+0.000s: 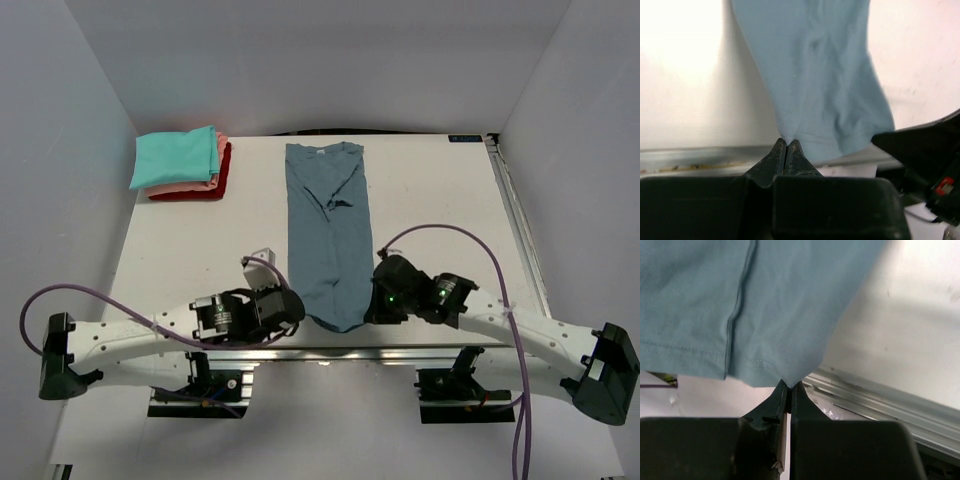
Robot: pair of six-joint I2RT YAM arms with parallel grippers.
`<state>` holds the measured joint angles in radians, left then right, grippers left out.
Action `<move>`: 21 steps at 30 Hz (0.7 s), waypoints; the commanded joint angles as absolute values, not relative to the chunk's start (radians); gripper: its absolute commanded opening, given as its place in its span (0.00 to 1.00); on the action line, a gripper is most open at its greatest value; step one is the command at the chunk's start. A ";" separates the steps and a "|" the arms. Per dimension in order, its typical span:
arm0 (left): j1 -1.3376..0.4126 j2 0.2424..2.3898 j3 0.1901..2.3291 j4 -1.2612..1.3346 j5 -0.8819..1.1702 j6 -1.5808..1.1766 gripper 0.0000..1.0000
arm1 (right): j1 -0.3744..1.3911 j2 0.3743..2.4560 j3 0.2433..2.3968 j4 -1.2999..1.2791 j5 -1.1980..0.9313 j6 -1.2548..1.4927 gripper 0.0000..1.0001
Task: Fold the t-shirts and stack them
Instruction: Fold the folded rectangular tshirt in 1/3 of the way
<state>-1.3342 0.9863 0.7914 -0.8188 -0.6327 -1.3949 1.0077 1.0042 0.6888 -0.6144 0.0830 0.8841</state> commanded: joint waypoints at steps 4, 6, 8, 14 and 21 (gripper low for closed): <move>-1.148 1.029 0.910 -0.882 -0.690 -1.221 0.00 | 0.967 1.098 0.892 -0.689 0.209 0.792 0.00; -1.062 1.029 0.908 -0.850 -0.664 -1.158 0.00 | 0.936 1.118 0.932 -0.689 0.219 0.770 0.00; -0.976 1.040 0.911 -0.821 -0.608 -1.083 0.00 | 0.911 1.132 0.951 -0.675 0.210 0.736 0.00; -0.841 1.172 0.972 -0.764 -0.511 -0.936 0.00 | 0.775 1.195 0.992 -0.635 0.128 0.649 0.00; -0.695 1.319 1.060 -0.695 -0.396 -0.792 0.00 | 0.672 1.325 1.106 -0.620 0.087 0.549 0.00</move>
